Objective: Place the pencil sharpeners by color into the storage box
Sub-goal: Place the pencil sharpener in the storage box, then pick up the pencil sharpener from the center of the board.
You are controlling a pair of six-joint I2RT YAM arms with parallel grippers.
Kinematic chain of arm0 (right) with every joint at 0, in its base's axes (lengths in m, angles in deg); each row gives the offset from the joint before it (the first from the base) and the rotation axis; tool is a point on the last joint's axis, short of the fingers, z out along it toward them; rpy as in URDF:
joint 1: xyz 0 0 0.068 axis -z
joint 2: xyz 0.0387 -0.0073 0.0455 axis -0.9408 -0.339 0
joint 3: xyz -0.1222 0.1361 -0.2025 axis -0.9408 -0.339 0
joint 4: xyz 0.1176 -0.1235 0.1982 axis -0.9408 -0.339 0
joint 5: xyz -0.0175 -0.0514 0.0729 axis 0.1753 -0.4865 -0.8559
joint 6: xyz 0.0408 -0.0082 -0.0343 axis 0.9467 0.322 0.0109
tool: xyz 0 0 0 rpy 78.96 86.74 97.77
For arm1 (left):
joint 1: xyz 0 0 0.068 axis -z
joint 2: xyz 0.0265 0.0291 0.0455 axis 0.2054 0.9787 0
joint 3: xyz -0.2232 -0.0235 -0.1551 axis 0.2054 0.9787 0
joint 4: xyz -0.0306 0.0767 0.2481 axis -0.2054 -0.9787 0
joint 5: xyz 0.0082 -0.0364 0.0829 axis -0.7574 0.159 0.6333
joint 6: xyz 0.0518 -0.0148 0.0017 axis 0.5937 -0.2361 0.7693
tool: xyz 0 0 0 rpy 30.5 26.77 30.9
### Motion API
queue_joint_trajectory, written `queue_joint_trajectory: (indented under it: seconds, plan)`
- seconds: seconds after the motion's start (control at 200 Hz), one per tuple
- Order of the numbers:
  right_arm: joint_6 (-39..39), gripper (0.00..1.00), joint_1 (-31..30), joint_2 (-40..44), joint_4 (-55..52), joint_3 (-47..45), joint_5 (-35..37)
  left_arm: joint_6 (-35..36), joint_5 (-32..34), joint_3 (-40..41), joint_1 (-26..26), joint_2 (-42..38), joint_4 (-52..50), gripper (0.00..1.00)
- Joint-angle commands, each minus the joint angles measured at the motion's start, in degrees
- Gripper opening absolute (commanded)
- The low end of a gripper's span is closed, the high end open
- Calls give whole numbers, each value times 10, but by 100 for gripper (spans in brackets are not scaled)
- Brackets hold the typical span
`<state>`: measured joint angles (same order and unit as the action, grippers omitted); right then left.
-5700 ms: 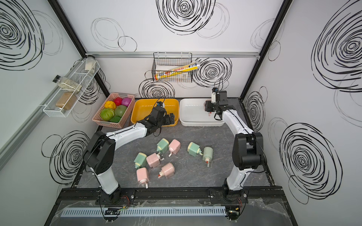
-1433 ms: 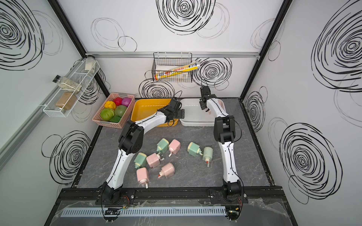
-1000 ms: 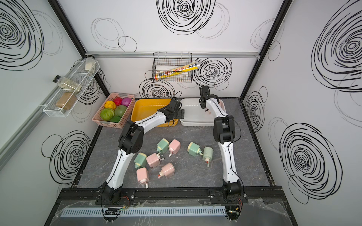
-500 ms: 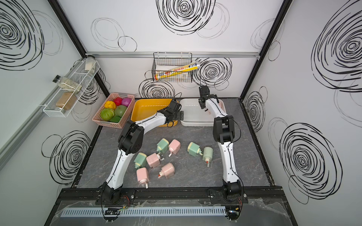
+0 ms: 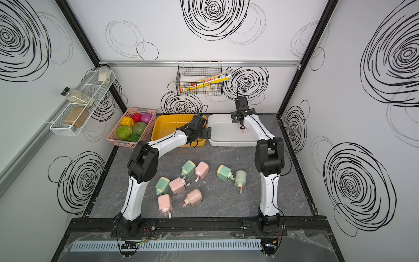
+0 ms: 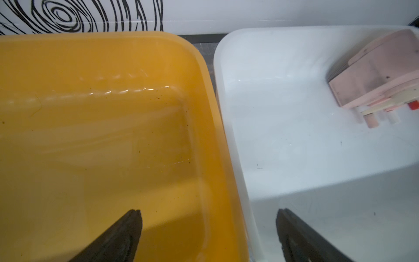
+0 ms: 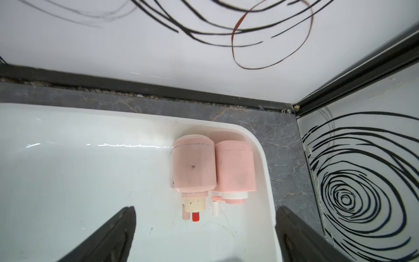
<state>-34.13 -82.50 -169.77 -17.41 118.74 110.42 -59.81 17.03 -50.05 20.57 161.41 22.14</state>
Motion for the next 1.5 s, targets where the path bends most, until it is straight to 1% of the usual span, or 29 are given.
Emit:
queue_joint_trajectory:
  seconds: [0.0, 0.12, 0.205, 0.34, 0.786, 0.951, 1.026, 1.116, 1.201, 1.261, 1.406, 1.496]
  plan:
    - [29, 100, -6, 33, 31, -53, 0, 7, -17, 30, 5, -51, 41, 99]
    - [39, 100, -10, 82, 66, -128, 22, 9, -18, 70, 9, -88, 55, 99]
    - [50, 100, -5, 130, 105, -192, -9, 6, -23, 105, 10, -113, 68, 99]
    - [81, 100, 8, 190, 149, -268, -59, 3, -31, 165, 15, -156, 91, 99]
    - [137, 100, 24, 313, 205, -419, -160, -6, -22, 311, 35, -282, 105, 99]
    - [159, 100, 25, 387, 267, -503, -197, -16, -14, 362, 52, -328, 98, 99]
    - [166, 100, 27, 410, 264, -519, -204, -18, -12, 375, 61, -345, 94, 99]
    - [174, 100, 29, 438, 275, -549, -195, -19, -10, 377, 68, -360, 78, 99]
    - [189, 100, 32, 478, 296, -586, -180, -19, 3, 376, 75, -375, 52, 99]
    - [191, 100, 34, 504, 303, -605, -192, -20, 17, 377, 81, -389, 36, 99]
    - [184, 100, 34, 550, 266, -630, -208, -20, 37, 376, 97, -415, -11, 99]
    - [174, 100, 33, 569, 228, -632, -231, -20, 33, 375, 104, -426, -40, 99]
